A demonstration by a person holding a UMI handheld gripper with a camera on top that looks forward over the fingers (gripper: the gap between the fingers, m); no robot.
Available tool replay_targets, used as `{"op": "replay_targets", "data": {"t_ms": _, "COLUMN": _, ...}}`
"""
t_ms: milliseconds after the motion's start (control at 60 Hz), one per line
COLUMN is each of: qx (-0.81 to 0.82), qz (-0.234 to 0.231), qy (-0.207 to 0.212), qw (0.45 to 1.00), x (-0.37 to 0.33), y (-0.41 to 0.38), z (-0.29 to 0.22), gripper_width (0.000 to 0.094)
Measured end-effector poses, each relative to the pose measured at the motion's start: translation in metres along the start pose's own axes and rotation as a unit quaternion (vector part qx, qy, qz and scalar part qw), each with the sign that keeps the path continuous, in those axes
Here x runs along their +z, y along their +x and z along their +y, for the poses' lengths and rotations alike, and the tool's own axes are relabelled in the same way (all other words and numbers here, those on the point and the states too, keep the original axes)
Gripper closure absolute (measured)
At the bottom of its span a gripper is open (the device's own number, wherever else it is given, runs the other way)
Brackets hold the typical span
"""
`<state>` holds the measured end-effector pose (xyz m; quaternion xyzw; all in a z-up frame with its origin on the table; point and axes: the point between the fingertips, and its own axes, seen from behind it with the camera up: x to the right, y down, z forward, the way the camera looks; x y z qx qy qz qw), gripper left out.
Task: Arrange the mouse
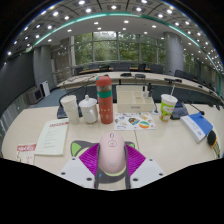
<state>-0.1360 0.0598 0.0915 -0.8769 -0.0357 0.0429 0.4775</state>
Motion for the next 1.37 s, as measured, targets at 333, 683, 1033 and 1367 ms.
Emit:
{"op": "replay_targets", "data": {"t_ms": 333, "qx": 0.002, "qz": 0.003, "qy": -0.073, "qw": 0.997, "x": 0.073, "y": -0.047, "z": 0.077, "gripper_width": 0.0499}}
{"op": "replay_targets", "data": {"t_ms": 683, "qx": -0.021, "qz": 0.009, "qy": -0.045, "qw": 0.999, "x": -0.036, "y": -0.051, "z": 0.041, "gripper_width": 0.0082}}
{"op": "replay_targets", "data": {"t_ms": 1033, "qx": -0.012, "qz": 0.028, "qy": -0.001, "qw": 1.0, "x": -0.255, "y": -0.059, "z": 0.051, "gripper_width": 0.0077}}
{"op": "replay_targets", "data": {"t_ms": 1367, "qx": -0.001, "qz": 0.062, "qy": 0.027, "qw": 0.998, "x": -0.375, "y": -0.039, "z": 0.075, "gripper_width": 0.0086}}
